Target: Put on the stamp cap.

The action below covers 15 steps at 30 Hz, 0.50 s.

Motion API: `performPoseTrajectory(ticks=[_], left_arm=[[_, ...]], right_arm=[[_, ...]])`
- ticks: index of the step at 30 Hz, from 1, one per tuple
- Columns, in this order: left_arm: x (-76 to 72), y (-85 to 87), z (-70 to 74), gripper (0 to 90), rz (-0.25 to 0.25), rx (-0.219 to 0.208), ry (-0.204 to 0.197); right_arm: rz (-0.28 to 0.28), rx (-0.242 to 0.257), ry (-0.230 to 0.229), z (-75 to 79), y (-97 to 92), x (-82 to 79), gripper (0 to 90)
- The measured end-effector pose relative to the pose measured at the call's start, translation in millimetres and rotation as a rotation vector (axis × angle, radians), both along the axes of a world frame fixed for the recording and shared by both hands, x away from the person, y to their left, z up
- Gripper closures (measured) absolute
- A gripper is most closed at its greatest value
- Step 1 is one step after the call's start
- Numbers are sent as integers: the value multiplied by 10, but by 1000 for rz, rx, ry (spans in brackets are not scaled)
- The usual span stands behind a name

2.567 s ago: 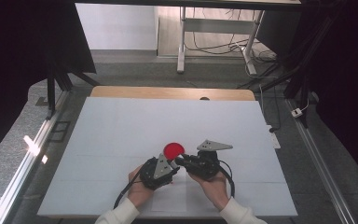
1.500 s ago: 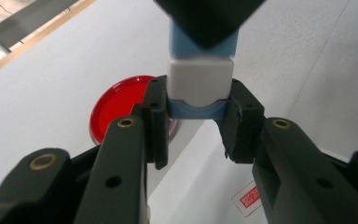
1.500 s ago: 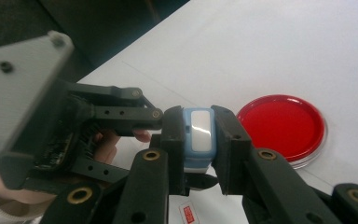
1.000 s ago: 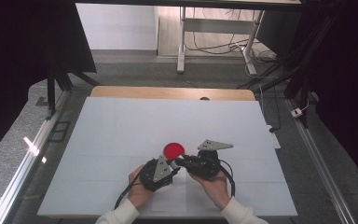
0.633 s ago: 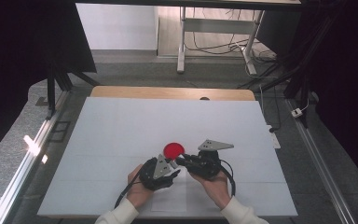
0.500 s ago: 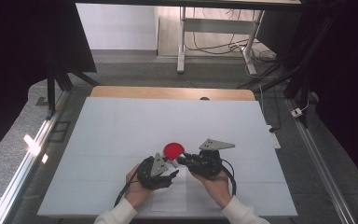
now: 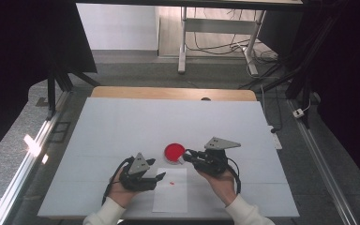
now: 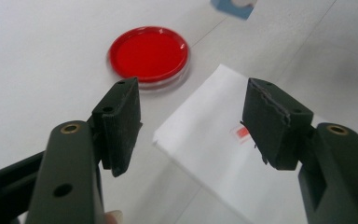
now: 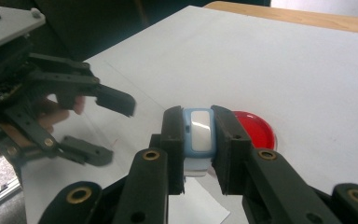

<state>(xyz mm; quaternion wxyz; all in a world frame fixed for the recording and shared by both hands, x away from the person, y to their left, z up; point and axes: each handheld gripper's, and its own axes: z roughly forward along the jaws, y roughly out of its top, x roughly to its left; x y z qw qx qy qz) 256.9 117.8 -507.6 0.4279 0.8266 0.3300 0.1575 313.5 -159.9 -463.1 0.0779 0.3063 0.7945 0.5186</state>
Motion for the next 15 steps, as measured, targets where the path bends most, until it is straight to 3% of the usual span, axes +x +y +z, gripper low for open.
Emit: performPoseTrajectory(ticks=[15], left_arm=[[-171, 640, 2, 369, 116, -13, 11]], right_arm=[[2, -22, -43, 34, -42, 26, 750]])
